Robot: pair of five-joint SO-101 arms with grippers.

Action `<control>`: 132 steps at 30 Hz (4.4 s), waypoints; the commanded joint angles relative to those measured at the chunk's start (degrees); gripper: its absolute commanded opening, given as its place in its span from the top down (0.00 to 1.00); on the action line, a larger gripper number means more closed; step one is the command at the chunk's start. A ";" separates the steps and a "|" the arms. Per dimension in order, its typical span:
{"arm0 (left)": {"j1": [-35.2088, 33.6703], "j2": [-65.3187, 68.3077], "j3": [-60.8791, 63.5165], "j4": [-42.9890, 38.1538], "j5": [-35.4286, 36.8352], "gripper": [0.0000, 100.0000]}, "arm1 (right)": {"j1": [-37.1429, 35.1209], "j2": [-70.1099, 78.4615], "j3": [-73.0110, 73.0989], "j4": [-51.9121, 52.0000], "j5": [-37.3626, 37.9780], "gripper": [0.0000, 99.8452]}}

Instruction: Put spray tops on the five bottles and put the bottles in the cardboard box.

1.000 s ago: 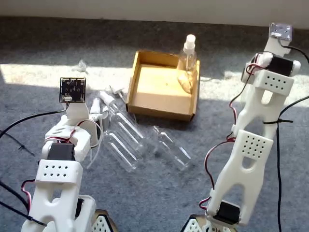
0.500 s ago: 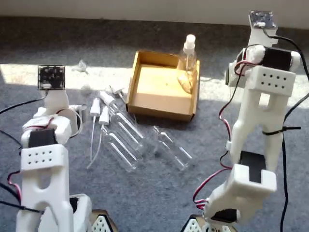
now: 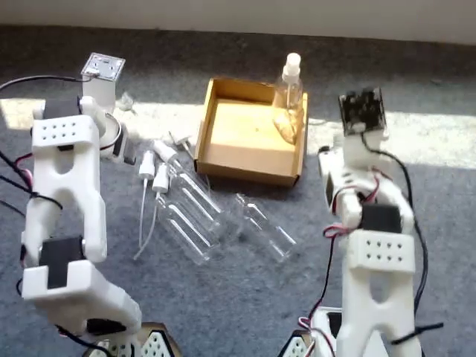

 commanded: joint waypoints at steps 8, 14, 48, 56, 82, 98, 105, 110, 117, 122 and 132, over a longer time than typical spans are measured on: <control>5.93 19.03 -20.18 6.51 1.41 0.79 | -4.18 -29.05 15.87 1.80 0.18 1.00; 7.08 25.19 -23.78 6.15 1.93 0.79 | -8.31 -39.34 20.97 3.65 0.26 1.00; -2.95 9.19 -55.08 24.88 8.18 0.97 | -24.92 -42.24 24.66 3.56 0.35 1.00; 15.78 -29.58 -38.90 24.79 15.74 0.97 | -25.71 -42.77 24.75 3.56 -2.99 1.00; 43.82 -59.82 15.52 -29.54 33.23 0.97 | -31.52 -42.95 25.19 3.47 -3.43 1.00; 46.20 -56.84 15.52 -31.74 32.79 0.97 | -31.52 -42.95 24.75 3.38 -3.43 1.00; 42.77 -51.65 15.08 -32.26 32.79 0.97 | -31.43 -54.64 25.45 3.91 -3.34 1.00; 42.95 -52.88 15.43 -32.18 32.88 0.97 | -31.25 -54.99 26.33 7.43 -3.08 1.00; 42.86 -54.02 10.51 -32.00 32.88 0.97 | -31.25 -54.90 26.51 7.43 -3.08 1.00; 42.95 -54.99 9.89 -31.47 32.88 0.97 | -31.25 -54.90 26.51 7.43 -3.08 1.00; 43.03 -55.08 11.47 -27.87 32.97 0.97 | -31.08 -54.81 26.51 7.52 -3.16 1.00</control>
